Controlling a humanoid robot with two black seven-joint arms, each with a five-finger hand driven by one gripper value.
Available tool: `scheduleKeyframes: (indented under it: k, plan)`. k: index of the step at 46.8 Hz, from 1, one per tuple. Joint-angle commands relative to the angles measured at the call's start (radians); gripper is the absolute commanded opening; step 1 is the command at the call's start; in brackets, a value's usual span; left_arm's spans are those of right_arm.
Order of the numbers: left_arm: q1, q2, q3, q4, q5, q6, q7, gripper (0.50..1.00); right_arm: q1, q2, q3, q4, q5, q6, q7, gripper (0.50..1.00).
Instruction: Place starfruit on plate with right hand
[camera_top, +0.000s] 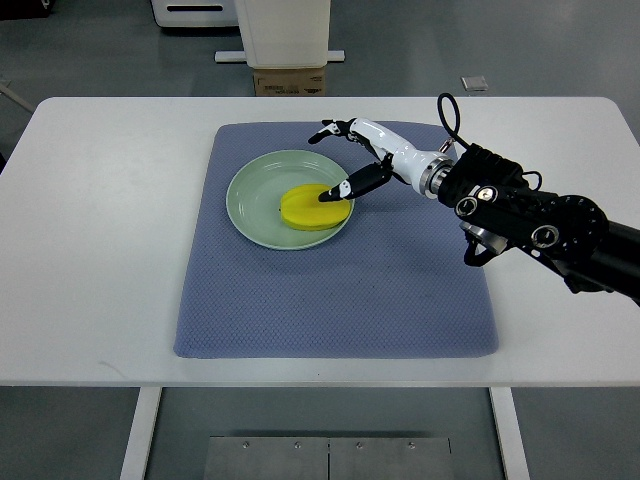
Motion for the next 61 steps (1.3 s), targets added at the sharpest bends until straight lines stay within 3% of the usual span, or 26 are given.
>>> scheduleKeyframes:
  k: [1,15,25,47,61]
  plan:
    - [0.000,0.000,0.000,0.000,0.000,0.000,0.000,1.000,-0.012,-0.006,0.070,-0.004,0.038,-0.004,-0.001,0.987]
    - [0.000,0.000,0.000,0.000,0.000,0.000,0.000,1.000,-0.136,0.000,0.358,-0.083,0.118,-0.023,-0.002,0.987]
    - [0.000,0.000,0.000,0.000,0.000,0.000,0.000,1.000,-0.210,0.032,0.588,-0.119,0.129,-0.087,-0.004,0.987]
    - [0.000,0.000,0.000,0.000,0.000,0.000,0.000,1.000,-0.333,0.095,0.868,-0.125,0.209,-0.101,0.008,1.000]
    - [0.000,0.000,0.000,0.000,0.000,0.000,0.000,1.000,-0.386,0.153,0.929,-0.122,0.209,-0.101,0.010,1.000]
